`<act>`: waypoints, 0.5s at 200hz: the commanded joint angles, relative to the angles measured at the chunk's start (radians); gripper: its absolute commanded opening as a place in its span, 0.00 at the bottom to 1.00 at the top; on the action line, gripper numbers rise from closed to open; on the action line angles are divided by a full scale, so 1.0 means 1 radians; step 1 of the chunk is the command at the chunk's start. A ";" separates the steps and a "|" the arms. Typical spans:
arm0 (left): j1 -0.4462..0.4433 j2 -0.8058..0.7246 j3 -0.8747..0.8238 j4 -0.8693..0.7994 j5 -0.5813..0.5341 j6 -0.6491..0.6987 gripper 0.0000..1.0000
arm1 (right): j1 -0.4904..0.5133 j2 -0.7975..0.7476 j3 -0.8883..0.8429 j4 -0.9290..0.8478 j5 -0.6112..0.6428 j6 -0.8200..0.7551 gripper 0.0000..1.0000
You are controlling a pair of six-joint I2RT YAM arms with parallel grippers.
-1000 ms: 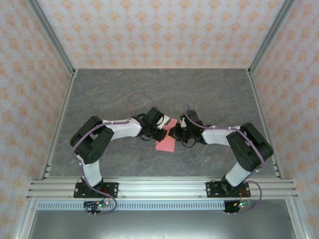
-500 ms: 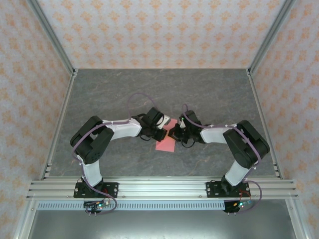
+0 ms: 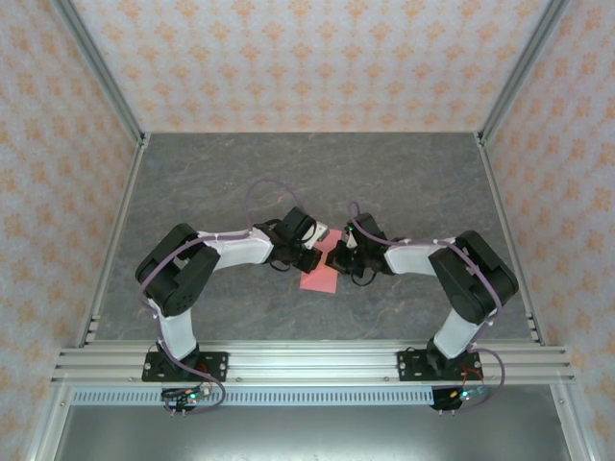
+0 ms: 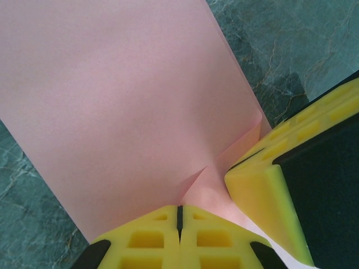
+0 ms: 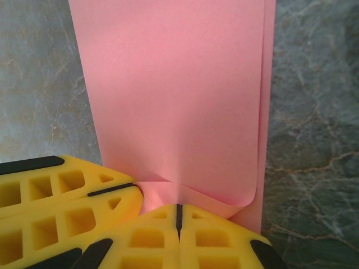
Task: Fold a paper plane with a square sheet of paper (fold left side to right side)
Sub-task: Fold the triangle a second time at the center of the table.
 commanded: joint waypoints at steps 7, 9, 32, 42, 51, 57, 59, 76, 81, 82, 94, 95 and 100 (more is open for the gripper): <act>-0.001 -0.028 -0.001 -0.027 -0.010 -0.001 0.11 | 0.005 0.051 0.004 -0.107 0.078 -0.030 0.05; -0.001 -0.031 -0.002 -0.028 -0.011 -0.002 0.11 | 0.005 0.052 0.004 -0.108 0.078 -0.030 0.05; 0.000 -0.080 0.002 -0.051 -0.047 -0.009 0.20 | 0.005 0.059 0.009 -0.124 0.085 -0.032 0.05; 0.000 -0.106 0.001 -0.059 -0.063 -0.008 0.23 | 0.005 0.061 0.010 -0.129 0.088 -0.031 0.05; 0.000 -0.132 -0.003 -0.068 -0.078 -0.012 0.26 | 0.005 0.063 0.012 -0.134 0.089 -0.032 0.05; 0.000 -0.147 -0.005 -0.075 -0.092 -0.013 0.27 | 0.005 0.062 0.013 -0.136 0.093 -0.032 0.05; 0.000 -0.153 -0.005 -0.077 -0.097 -0.013 0.27 | 0.005 0.063 0.013 -0.138 0.094 -0.034 0.05; 0.002 -0.197 -0.021 -0.089 -0.127 -0.017 0.29 | 0.005 0.060 0.014 -0.144 0.100 -0.039 0.05; 0.003 -0.207 -0.028 -0.089 -0.128 -0.019 0.29 | 0.005 0.058 0.014 -0.144 0.101 -0.039 0.05; 0.003 -0.211 -0.029 -0.089 -0.127 -0.020 0.29 | 0.005 0.057 0.014 -0.144 0.101 -0.039 0.05; 0.005 -0.245 -0.047 -0.088 -0.115 -0.033 0.29 | 0.006 0.054 0.014 -0.145 0.102 -0.039 0.05; 0.005 -0.249 -0.049 -0.087 -0.111 -0.035 0.29 | 0.006 0.054 0.014 -0.145 0.102 -0.039 0.05; 0.005 -0.263 -0.058 -0.084 -0.092 -0.042 0.29 | 0.005 0.054 0.014 -0.144 0.102 -0.038 0.05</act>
